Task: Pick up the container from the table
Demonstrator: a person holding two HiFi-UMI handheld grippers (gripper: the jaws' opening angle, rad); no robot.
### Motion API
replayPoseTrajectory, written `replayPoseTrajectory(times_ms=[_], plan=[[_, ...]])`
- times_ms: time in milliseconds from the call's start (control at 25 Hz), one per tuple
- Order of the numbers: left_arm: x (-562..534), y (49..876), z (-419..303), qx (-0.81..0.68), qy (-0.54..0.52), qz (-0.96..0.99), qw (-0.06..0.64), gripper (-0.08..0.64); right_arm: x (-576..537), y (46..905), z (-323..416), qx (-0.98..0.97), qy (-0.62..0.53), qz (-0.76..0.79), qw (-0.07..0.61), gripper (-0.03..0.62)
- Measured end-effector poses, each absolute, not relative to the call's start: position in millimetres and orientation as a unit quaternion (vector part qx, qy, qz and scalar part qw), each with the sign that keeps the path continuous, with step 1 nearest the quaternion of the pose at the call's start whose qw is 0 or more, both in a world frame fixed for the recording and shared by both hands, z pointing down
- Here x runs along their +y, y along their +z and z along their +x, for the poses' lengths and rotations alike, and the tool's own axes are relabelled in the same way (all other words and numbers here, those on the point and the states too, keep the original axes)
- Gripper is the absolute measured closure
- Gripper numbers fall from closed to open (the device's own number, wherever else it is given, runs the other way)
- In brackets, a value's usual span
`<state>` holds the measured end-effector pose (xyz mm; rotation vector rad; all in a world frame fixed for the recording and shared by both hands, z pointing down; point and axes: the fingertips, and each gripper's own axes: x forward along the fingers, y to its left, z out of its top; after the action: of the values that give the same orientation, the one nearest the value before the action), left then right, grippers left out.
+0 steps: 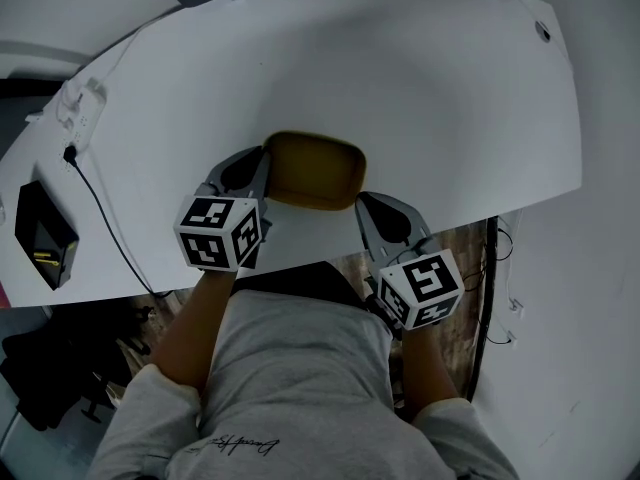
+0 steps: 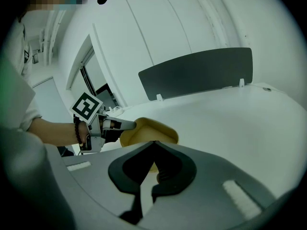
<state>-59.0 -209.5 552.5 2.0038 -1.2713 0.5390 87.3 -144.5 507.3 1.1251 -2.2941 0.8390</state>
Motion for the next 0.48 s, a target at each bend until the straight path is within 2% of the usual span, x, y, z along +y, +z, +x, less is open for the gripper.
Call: replayPoseTrajectory(times_ms=[480], plan=[[-203.0,535.4,-65.0,-0.502,0.195,0.772,0.338,0.546,-141.5,494.0,84.0,-0.839,0.29,0.406,0.216,0.577]])
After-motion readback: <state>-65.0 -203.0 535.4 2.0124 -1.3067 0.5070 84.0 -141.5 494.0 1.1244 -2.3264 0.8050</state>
